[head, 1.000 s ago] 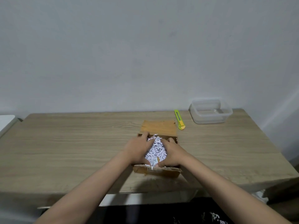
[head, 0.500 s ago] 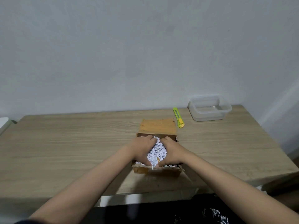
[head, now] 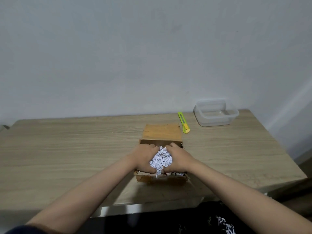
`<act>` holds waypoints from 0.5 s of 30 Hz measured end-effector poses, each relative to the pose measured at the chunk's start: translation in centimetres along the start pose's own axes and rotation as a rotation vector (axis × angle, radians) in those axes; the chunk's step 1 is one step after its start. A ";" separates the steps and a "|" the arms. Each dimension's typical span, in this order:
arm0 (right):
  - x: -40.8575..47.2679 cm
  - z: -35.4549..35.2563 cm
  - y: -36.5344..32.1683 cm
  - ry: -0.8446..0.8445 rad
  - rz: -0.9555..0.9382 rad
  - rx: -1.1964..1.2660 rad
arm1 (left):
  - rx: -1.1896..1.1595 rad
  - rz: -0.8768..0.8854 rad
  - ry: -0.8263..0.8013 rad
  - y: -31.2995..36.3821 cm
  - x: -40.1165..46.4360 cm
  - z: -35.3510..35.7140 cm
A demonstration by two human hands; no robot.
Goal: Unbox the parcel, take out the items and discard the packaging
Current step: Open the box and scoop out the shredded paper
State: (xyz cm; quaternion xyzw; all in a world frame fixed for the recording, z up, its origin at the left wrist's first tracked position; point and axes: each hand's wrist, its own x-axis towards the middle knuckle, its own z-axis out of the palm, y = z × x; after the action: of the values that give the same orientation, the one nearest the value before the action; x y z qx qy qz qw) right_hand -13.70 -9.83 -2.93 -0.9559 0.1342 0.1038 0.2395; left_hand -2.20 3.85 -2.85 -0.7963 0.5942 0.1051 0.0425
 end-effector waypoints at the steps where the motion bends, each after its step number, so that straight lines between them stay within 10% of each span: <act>1: -0.1 -0.1 0.1 -0.005 -0.007 0.010 | -0.012 -0.002 0.012 0.0 0.0 0.1; 15: 0.6 1.2 -0.7 0.100 0.043 -0.020 | -0.120 -0.070 0.105 0.4 -0.2 0.6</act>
State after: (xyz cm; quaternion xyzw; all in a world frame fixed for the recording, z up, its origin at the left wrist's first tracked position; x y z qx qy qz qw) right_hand -13.08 -8.78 -3.79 -0.9593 0.1654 0.0622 0.2204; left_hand -2.74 4.02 -3.40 -0.8221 0.5600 0.0972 -0.0330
